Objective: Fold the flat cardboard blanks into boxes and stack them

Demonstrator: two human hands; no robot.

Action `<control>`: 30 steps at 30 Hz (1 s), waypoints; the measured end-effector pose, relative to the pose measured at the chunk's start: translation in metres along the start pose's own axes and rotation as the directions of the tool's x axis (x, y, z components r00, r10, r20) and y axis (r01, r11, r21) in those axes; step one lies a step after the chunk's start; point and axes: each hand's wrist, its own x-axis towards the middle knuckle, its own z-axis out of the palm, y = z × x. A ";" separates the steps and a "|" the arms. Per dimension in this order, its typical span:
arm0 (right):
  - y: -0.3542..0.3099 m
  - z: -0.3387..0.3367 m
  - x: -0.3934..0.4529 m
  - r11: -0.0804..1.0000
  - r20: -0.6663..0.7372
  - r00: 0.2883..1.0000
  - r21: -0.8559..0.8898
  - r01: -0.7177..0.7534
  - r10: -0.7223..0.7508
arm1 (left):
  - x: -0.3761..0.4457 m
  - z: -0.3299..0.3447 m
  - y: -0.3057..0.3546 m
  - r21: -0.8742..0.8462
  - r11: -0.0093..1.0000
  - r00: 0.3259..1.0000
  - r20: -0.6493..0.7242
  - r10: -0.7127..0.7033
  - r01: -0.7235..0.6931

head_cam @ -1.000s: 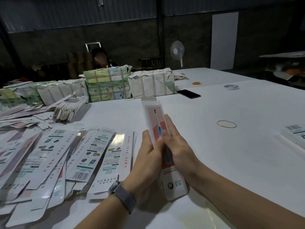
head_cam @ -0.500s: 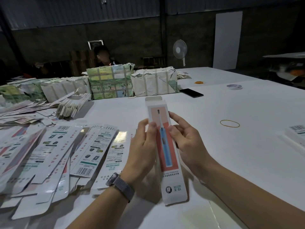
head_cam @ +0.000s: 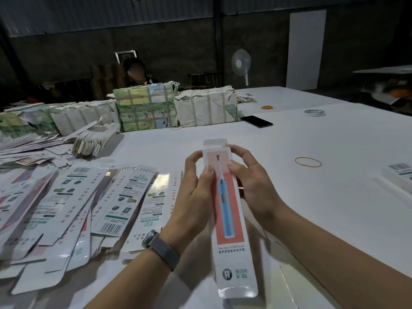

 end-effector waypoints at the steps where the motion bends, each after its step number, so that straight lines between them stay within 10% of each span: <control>1: 0.000 0.000 0.000 1.000 -0.003 1.000 -0.002 -0.008 0.008 | 0.000 0.000 -0.001 0.016 1.000 1.000 0.006 0.009 -0.009; 30: -0.006 -0.003 0.000 0.995 -0.144 0.989 0.088 0.055 -0.042 | -0.007 0.004 0.002 -0.012 1.000 0.998 0.070 -0.008 0.009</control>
